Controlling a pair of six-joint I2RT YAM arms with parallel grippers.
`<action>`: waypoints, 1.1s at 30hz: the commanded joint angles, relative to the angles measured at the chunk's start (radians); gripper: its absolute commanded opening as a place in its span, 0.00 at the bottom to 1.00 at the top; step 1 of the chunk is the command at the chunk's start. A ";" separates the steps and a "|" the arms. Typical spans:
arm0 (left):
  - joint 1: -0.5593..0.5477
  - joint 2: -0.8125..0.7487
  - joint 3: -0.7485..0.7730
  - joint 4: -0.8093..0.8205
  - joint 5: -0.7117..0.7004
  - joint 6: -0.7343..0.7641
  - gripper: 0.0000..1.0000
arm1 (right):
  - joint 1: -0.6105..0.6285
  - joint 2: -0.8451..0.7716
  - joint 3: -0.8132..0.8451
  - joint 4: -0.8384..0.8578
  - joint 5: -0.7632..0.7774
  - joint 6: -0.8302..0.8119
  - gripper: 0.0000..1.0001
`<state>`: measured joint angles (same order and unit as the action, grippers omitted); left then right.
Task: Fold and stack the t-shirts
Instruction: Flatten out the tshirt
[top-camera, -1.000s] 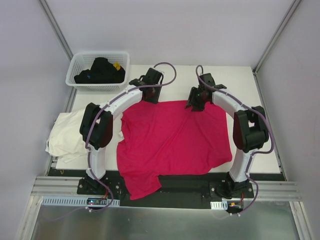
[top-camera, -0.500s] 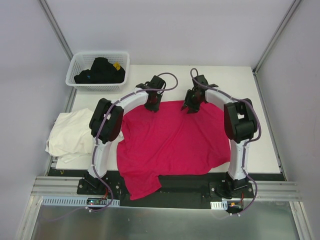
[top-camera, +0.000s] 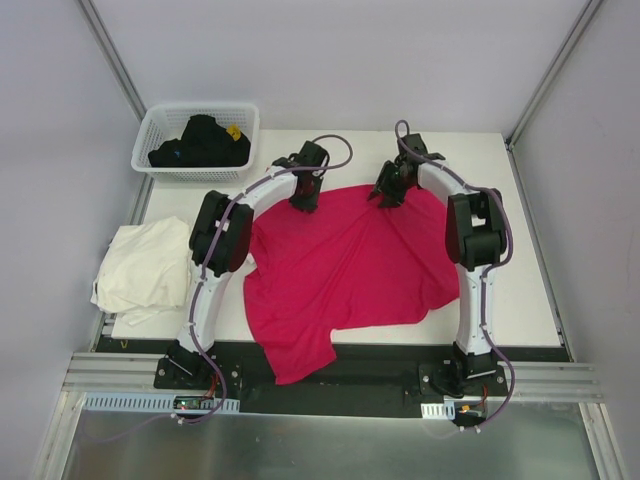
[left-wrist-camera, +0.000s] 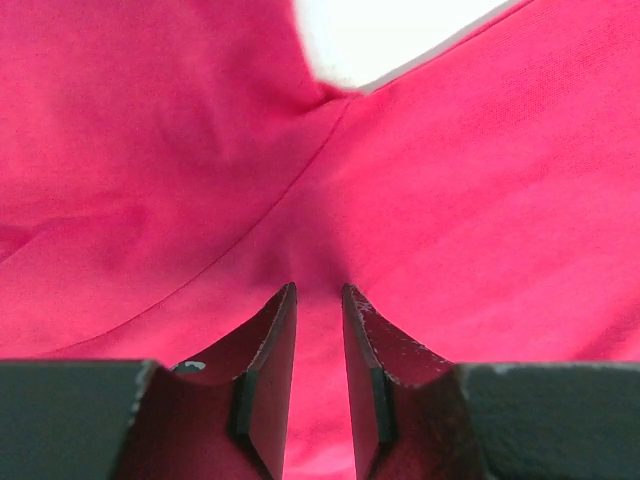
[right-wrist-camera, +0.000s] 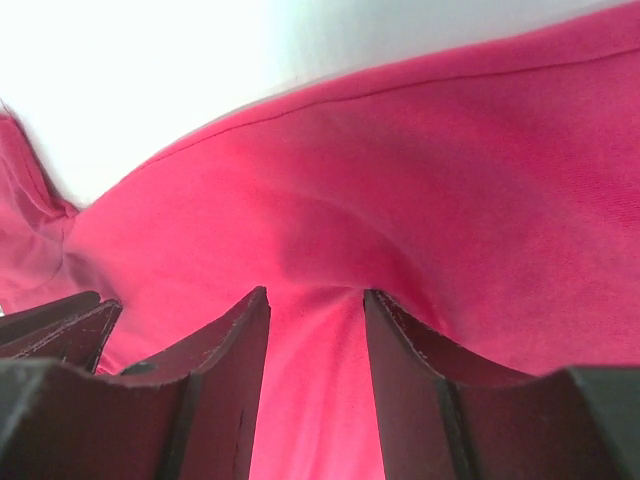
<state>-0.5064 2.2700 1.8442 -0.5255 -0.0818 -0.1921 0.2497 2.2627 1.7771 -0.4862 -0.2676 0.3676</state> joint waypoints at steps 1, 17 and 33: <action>0.022 0.020 0.066 -0.039 0.001 0.014 0.24 | -0.043 0.067 0.082 -0.045 0.037 0.007 0.46; 0.026 -0.033 0.049 -0.041 -0.075 0.008 0.24 | -0.135 0.273 0.492 -0.127 0.050 0.001 0.47; 0.022 -0.128 -0.048 0.021 -0.075 0.006 0.22 | -0.190 0.098 0.310 -0.146 0.010 -0.120 0.59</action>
<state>-0.4808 2.2303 1.8240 -0.5297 -0.1402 -0.1909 0.0956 2.5072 2.2101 -0.5747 -0.2817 0.3145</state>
